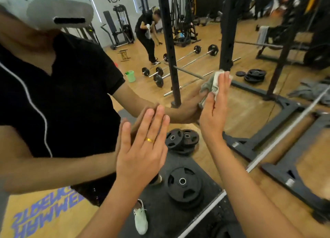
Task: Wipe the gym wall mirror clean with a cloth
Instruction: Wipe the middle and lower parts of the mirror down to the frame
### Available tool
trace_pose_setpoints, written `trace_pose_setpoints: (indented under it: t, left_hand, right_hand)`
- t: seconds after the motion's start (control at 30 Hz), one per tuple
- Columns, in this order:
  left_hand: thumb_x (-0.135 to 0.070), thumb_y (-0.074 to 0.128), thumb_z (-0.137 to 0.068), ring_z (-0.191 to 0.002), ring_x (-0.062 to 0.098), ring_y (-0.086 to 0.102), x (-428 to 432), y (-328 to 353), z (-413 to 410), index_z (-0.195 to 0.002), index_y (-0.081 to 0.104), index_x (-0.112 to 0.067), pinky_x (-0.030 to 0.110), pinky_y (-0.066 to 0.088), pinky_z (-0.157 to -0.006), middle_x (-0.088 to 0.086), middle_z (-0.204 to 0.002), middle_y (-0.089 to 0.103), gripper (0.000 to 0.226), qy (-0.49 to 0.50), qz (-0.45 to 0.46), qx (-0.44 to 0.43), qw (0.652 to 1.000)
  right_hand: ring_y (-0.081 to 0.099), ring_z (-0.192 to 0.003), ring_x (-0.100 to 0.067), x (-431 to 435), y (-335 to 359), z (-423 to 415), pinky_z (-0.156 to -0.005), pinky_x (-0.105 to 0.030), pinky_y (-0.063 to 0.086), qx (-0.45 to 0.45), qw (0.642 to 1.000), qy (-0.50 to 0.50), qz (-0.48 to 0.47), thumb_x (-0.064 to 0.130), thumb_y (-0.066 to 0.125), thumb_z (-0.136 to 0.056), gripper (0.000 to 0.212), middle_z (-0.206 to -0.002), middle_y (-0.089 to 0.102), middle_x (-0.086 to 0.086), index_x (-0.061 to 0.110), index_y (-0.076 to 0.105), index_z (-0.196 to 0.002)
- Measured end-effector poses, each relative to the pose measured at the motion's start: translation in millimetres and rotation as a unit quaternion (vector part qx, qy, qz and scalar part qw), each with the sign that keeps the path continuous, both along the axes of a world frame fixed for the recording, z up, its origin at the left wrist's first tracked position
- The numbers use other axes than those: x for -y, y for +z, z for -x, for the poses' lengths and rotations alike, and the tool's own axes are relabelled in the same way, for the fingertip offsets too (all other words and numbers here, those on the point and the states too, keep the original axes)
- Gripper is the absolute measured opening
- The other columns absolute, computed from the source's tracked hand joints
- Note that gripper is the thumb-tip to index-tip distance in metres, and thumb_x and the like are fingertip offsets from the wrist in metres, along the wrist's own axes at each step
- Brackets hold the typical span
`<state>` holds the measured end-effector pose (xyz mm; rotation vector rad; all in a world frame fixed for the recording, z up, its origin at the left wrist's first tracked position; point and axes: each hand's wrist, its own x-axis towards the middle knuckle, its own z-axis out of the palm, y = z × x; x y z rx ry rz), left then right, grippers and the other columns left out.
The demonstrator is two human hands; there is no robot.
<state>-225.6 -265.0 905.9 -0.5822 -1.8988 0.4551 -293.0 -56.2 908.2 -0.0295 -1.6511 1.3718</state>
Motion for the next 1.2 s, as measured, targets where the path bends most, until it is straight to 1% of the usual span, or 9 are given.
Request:
trace_pose_setpoints:
  t: [0.17,0.3,0.4,0.6,0.73,0.87,0.97,1.1,1.2]
  left_hand:
    - [-0.031,0.043,-0.103,-0.154,0.025,0.028,0,3,5,-0.160,0.035,-0.012,0.059,0.005,-0.126,0.009,-0.167,0.032,0.061,0.000,0.002,-0.009,1.000]
    - [-0.031,0.043,-0.103,-0.154,0.026,0.027,3,0,4,-0.160,0.036,-0.011,0.058,0.003,-0.126,0.009,-0.167,0.031,0.061,0.003,0.001,-0.014,1.000]
    - [-0.029,0.045,-0.103,-0.154,0.027,0.024,3,-1,3,-0.160,0.035,-0.010,0.059,0.003,-0.126,0.010,-0.167,0.029,0.061,0.005,0.010,-0.015,1.000]
    - [-0.028,0.052,-0.100,-0.153,0.026,0.028,2,4,4,-0.158,0.040,-0.012,0.058,0.005,-0.127,0.009,-0.165,0.035,0.061,0.002,0.005,-0.016,1.000]
    - [-0.026,0.053,-0.099,-0.154,0.026,0.027,0,6,5,-0.157,0.043,-0.012,0.058,0.005,-0.126,0.009,-0.165,0.035,0.061,0.003,-0.002,-0.024,1.000]
    - [-0.025,0.054,-0.099,-0.154,0.027,0.027,0,4,2,-0.158,0.041,-0.012,0.057,0.004,-0.127,0.010,-0.165,0.034,0.062,0.007,-0.003,-0.026,1.000]
    - [-0.026,0.053,-0.099,-0.156,0.026,0.023,-3,7,2,-0.157,0.042,-0.012,0.057,0.004,-0.128,0.010,-0.166,0.033,0.061,0.007,-0.006,-0.024,1.000]
    - [-0.028,0.053,-0.099,-0.156,0.026,0.024,-4,6,0,-0.157,0.042,-0.012,0.057,0.005,-0.127,0.009,-0.166,0.032,0.061,0.008,-0.009,-0.021,1.000]
    - [-0.028,0.052,-0.100,-0.157,0.026,0.020,-3,7,-1,-0.158,0.041,-0.012,0.057,0.005,-0.127,0.009,-0.167,0.030,0.061,0.003,-0.011,-0.009,1.000]
  right_hand:
    - [0.011,-0.159,-0.020,-21,25,11,-0.127,-0.023,0.014,-0.014,1.000,-0.021,0.019,0.006,0.037,-0.109,0.053,-0.170,0.020,-0.010,0.011,0.027,-0.161]
    - [0.014,-0.159,-0.024,22,-14,-10,-0.129,-0.047,0.019,0.016,0.999,0.017,0.032,0.010,0.038,-0.109,0.056,-0.171,0.018,-0.008,0.014,0.022,-0.162]
    - [0.005,-0.160,-0.025,51,-40,-31,-0.129,-0.029,0.010,0.032,0.999,0.030,-0.002,0.009,0.037,-0.107,0.057,-0.171,0.014,-0.005,0.007,0.020,-0.161]
    - [0.002,-0.159,-0.021,-16,26,-1,-0.130,-0.030,0.011,0.023,0.999,0.026,-0.006,0.005,0.037,-0.108,0.056,-0.172,0.012,-0.008,0.006,0.022,-0.162]
    - [0.004,-0.160,-0.022,15,12,-13,-0.128,-0.024,0.011,0.010,0.998,0.048,0.030,0.007,0.040,-0.109,0.056,-0.172,0.013,-0.006,0.008,0.023,-0.162]
    - [-0.003,-0.160,-0.021,53,-39,-52,-0.130,-0.034,0.008,0.021,0.990,0.127,-0.050,0.008,0.038,-0.110,0.060,-0.171,0.005,0.008,0.022,0.011,-0.161]
    - [-0.002,-0.160,-0.020,24,-23,-34,-0.129,-0.029,0.008,0.011,0.987,0.118,-0.105,0.003,0.041,-0.109,0.062,-0.170,0.006,0.005,0.019,0.011,-0.160]
    - [0.005,-0.160,-0.026,-6,30,-6,-0.129,-0.044,0.016,-0.002,0.998,0.059,-0.023,0.005,0.040,-0.108,0.057,-0.167,0.011,0.007,0.009,0.021,-0.162]
    - [0.005,-0.160,-0.025,8,32,-8,-0.130,-0.042,0.012,-0.008,0.999,0.048,0.014,0.005,0.039,-0.108,0.055,-0.171,0.016,-0.006,0.006,0.023,-0.161]
